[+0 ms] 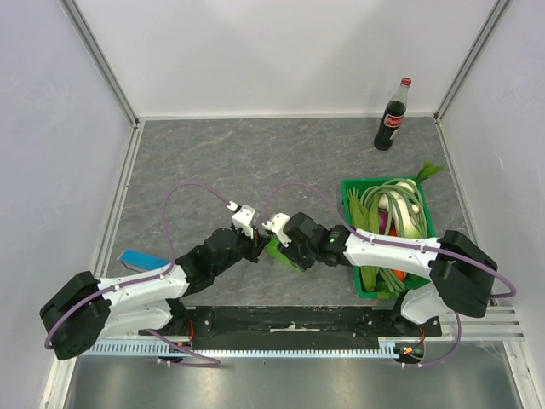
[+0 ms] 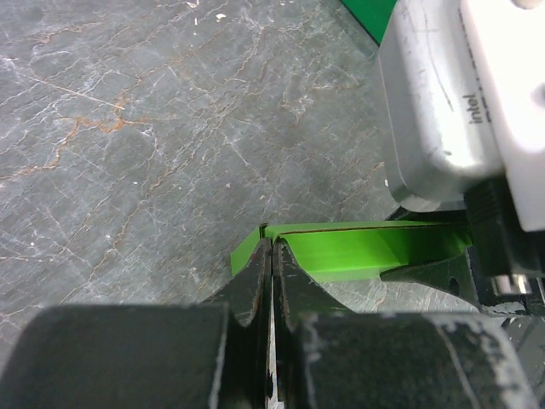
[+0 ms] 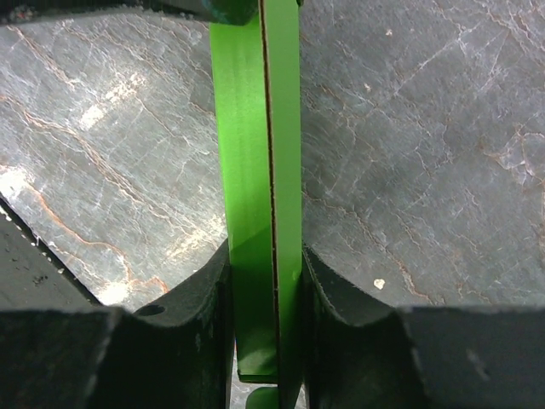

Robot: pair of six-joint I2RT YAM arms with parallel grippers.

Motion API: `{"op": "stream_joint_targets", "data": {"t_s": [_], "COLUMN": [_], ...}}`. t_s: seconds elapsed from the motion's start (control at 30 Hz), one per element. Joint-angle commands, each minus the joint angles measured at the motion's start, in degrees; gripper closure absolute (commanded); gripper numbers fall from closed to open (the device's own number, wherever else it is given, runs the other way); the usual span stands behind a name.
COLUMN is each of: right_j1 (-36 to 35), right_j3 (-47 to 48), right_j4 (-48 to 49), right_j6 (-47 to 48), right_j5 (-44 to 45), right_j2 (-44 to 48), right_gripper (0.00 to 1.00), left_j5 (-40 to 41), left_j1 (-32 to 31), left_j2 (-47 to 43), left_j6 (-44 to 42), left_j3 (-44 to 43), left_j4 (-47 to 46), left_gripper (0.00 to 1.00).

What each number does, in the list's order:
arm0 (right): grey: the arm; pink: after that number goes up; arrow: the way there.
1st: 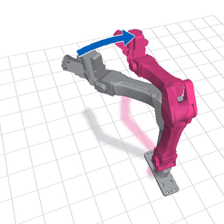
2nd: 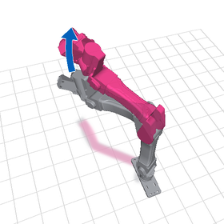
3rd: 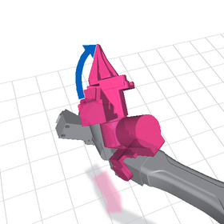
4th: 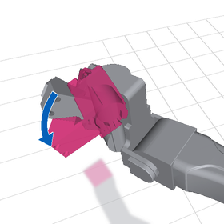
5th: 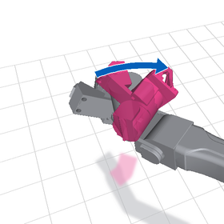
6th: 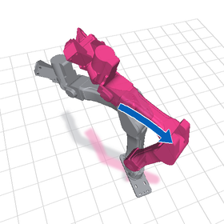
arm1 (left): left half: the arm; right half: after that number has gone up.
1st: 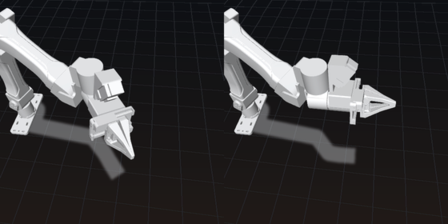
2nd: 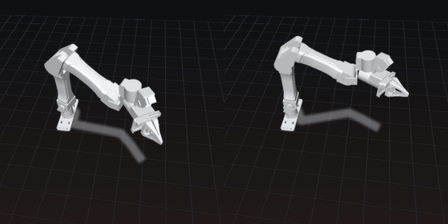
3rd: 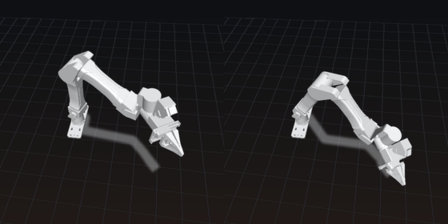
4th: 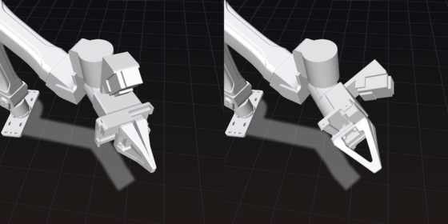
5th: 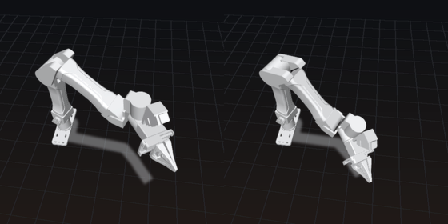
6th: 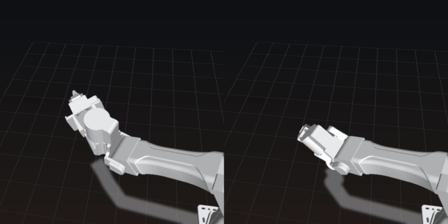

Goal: Fold the paper box

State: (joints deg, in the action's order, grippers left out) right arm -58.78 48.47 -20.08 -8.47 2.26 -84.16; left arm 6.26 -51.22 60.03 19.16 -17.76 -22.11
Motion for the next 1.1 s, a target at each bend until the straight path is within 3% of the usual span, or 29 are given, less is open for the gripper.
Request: {"op": "stream_joint_targets", "data": {"t_s": [0.0, 0.13, 0.43, 0.6, 0.77, 0.8, 0.9, 1.07], "right_j1": [0.51, 0.60, 0.78, 0.78, 0.69, 0.78, 0.78, 0.78], "right_j3": [0.40, 0.49, 2.59, 5.49, 4.89, 4.88, 6.11, 7.34], "right_j4": [3.38, 2.41, -3.81, -16.70, -23.34, -24.30, -25.89, -24.75], "right_j6": [-5.58, -8.14, -11.91, -24.64, -36.60, -37.40, -38.99, -39.87], "right_j5": [4.50, 5.38, 7.13, 12.67, 8.83, 8.20, 7.58, 6.71], "right_j2": [1.45, 5.40, 10.32, 13.49, 19.37, 20.08, 20.88, 17.37], "right_gripper": [0.64, 0.34, 0.24, 0.21, 0.30, 0.38, 0.51, 0.60], "left_j5": [5.86, 7.01, 9.20, 11.22, 12.89, 13.07, 13.86, 14.57], "left_j1": [-2.57, -3.53, -5.29, -6.70, -8.10, -8.28, -8.63, -8.90], "left_j2": [0.61, 1.67, 1.93, 2.02, 2.28, 2.11, 2.20, 2.02], "left_j6": [3.43, 3.69, 4.13, 4.13, 3.96, 3.87, 3.69, 3.69], "left_j3": [2.11, 2.11, 2.03, 1.59, 0.88, 0.71, 0.80, 0.62], "left_j4": [3.03, 2.95, 3.03, 4.09, 5.49, 5.58, 5.94, 6.11], "left_gripper": [0.98, 0.98, 0.98, 0.98, 0.98, 0.98, 0.98, 0.98]}}
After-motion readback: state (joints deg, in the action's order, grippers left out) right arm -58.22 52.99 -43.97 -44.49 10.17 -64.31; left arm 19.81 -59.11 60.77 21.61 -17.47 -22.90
